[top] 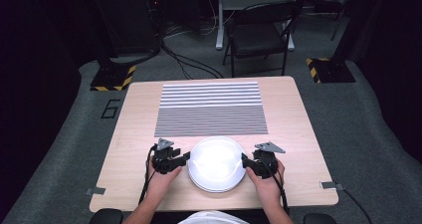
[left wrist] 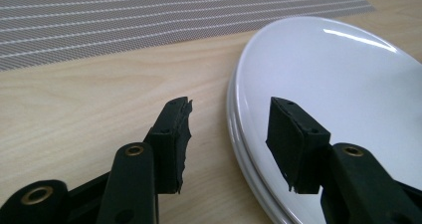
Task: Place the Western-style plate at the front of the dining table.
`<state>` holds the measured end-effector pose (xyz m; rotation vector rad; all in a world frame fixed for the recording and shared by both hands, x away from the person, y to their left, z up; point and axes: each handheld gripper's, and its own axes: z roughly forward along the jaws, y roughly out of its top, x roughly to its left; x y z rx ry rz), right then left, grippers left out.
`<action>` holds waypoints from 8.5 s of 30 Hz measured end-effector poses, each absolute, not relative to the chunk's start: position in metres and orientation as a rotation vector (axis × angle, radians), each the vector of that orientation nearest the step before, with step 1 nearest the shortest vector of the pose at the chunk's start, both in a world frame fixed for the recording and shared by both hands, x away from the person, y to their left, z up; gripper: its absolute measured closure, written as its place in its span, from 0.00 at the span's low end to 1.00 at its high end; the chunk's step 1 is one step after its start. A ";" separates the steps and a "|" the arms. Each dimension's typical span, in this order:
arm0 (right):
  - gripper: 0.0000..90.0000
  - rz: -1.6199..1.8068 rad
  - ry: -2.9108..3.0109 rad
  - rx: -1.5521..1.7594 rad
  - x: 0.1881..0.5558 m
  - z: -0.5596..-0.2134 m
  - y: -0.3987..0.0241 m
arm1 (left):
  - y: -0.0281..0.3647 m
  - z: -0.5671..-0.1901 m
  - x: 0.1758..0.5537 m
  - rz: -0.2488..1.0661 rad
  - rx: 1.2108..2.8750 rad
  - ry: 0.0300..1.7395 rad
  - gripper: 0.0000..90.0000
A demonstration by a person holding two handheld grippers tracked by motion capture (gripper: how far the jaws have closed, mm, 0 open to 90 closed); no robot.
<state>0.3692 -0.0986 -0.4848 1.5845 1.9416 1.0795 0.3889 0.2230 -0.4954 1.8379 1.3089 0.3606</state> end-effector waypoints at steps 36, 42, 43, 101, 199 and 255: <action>0.48 1.098 1.999 1.611 0.371 -0.502 -0.089 | 0.213 -0.503 0.388 0.174 1.767 1.299 0.54; 0.47 1.103 2.031 1.627 0.373 -0.509 -0.086 | 0.211 -0.503 0.387 0.187 1.783 1.288 0.53; 0.46 1.105 2.033 1.637 0.373 -0.509 -0.085 | 0.211 -0.503 0.387 0.185 1.783 1.288 0.53; 0.51 1.011 2.014 1.648 0.387 -0.482 -0.126 | 0.167 -0.512 0.404 0.128 1.845 1.220 0.54; 0.38 0.911 1.846 1.704 0.346 -0.497 -0.093 | 0.138 -0.507 0.372 0.329 1.854 1.338 0.43; 0.44 1.013 1.859 1.680 0.367 -0.470 -0.065 | 0.175 -0.474 0.390 0.376 1.776 1.376 0.48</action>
